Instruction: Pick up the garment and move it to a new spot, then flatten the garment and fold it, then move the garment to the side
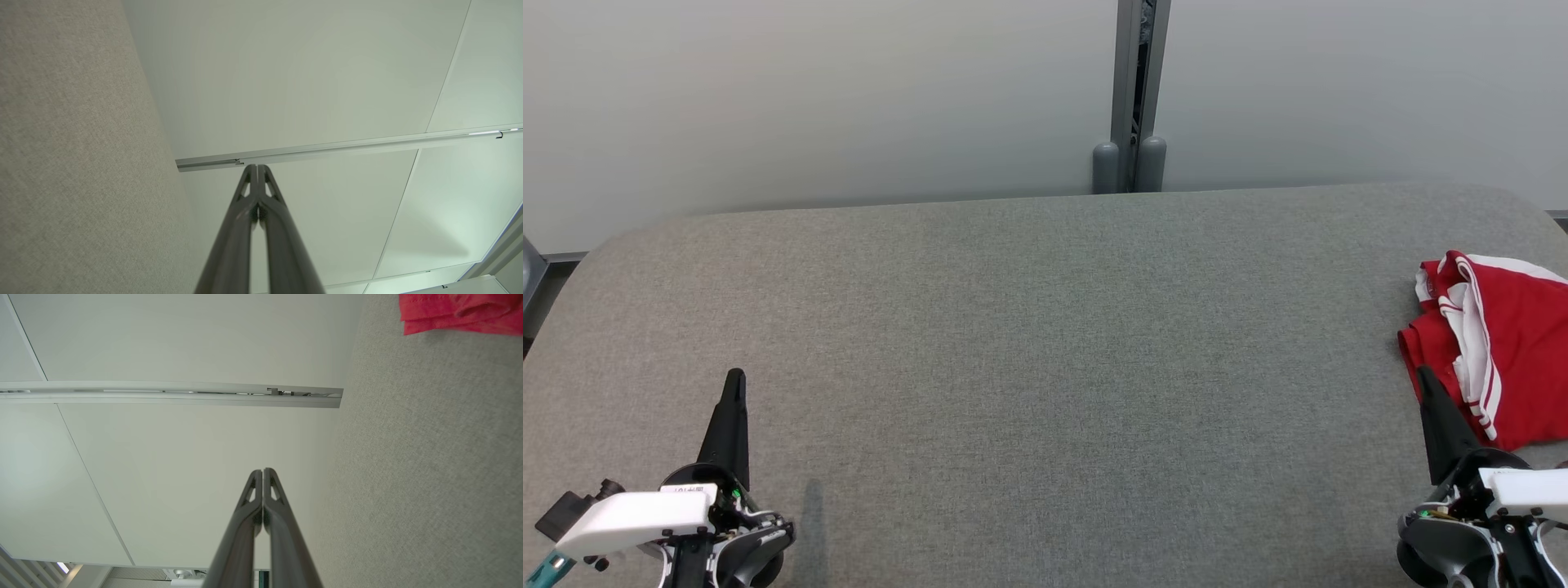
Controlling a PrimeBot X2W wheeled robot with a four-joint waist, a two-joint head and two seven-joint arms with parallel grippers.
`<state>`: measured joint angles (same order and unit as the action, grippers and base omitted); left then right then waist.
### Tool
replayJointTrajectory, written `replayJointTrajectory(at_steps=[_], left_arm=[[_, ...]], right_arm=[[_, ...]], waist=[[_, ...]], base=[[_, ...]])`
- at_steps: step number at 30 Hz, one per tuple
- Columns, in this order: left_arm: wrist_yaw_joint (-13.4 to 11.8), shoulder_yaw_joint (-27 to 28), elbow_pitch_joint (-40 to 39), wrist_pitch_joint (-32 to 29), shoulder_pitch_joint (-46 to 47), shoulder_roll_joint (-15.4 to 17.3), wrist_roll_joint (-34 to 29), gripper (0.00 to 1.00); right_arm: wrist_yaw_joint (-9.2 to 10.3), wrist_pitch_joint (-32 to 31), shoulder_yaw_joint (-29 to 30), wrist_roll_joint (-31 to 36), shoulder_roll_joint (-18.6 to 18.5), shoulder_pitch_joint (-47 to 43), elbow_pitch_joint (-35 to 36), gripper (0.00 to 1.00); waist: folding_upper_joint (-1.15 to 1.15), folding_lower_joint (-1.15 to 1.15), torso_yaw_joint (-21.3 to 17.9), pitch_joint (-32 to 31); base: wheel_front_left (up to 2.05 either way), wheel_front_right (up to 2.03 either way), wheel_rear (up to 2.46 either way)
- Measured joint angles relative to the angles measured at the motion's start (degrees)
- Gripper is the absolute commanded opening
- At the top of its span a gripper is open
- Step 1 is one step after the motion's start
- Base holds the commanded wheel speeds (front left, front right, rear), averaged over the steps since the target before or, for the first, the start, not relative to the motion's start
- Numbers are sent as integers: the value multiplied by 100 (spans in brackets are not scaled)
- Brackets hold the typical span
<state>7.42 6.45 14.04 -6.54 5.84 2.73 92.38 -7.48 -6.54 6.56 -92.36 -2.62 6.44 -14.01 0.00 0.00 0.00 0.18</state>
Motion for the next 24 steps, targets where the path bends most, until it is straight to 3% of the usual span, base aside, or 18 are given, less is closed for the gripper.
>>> replayJointTrajectory(at_steps=[24], left_arm=[[0, 0, 0, 0, 0, 1, 0, 0]], right_arm=[[0, 0, 0, 1, 0, 0, 0, 0]], waist=[[0, 0, 0, 0]], base=[[0, 0, 0]])
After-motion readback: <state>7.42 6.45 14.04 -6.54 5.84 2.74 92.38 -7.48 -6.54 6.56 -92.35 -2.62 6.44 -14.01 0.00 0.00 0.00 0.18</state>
